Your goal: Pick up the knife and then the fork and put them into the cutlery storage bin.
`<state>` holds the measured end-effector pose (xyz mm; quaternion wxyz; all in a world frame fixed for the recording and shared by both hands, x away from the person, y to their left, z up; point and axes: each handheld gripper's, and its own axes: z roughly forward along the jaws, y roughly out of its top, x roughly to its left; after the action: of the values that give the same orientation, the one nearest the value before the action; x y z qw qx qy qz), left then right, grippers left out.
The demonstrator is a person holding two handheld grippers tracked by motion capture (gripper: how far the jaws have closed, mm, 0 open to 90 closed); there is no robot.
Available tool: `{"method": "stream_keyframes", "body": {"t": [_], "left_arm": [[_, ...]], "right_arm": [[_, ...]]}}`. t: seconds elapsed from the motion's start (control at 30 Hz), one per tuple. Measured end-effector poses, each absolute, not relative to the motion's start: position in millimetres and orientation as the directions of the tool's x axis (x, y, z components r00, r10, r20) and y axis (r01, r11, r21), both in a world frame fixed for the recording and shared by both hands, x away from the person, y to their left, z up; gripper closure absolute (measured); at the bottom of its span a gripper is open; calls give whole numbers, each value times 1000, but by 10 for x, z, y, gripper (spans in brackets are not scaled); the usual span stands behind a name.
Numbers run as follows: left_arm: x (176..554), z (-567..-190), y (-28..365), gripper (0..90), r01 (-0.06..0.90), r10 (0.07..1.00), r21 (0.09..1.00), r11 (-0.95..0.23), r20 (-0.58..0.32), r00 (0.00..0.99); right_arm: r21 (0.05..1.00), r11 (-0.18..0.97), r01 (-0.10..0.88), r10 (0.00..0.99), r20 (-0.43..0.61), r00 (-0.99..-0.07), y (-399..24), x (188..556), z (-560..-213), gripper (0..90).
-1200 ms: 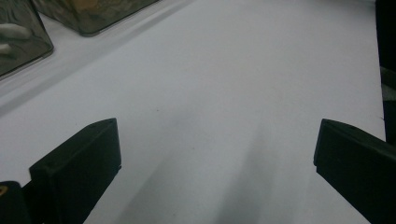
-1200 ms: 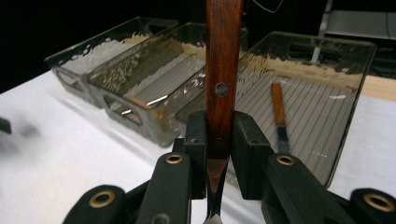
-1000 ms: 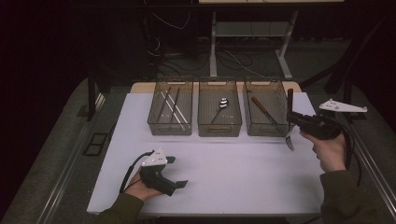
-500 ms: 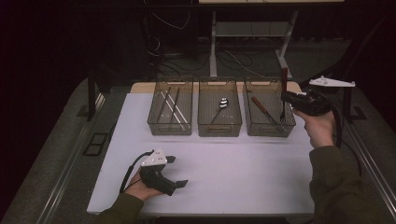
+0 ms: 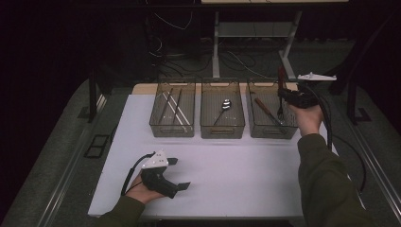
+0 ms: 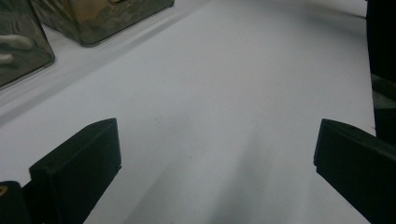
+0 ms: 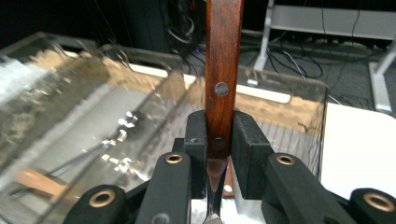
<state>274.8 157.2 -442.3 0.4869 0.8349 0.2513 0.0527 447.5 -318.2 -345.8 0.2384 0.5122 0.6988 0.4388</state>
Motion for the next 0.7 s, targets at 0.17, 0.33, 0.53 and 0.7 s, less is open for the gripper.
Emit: {"method": "stream_keyframes", "body": {"t": [0.17,0.33,0.53,0.7], "left_arm": [[2749,-4421,1574,0,369,470,840,-397,-160,868],[2749,-4419,1576,0,366,469,843,-395,-157,869],[2749,-4416,1574,0,363,467,842,-398,-155,870],[2748,-4418,1573,0,365,468,840,-401,-154,870]], "right_arm": [[839,116,532,930,97,-355,-3143,4559,-3602,775],[825,131,550,928,94,-361,-3091,4589,-3715,775],[807,146,573,926,92,-365,-3064,4595,-3795,774],[778,167,606,926,88,-367,-3061,4597,-3857,774]]}}
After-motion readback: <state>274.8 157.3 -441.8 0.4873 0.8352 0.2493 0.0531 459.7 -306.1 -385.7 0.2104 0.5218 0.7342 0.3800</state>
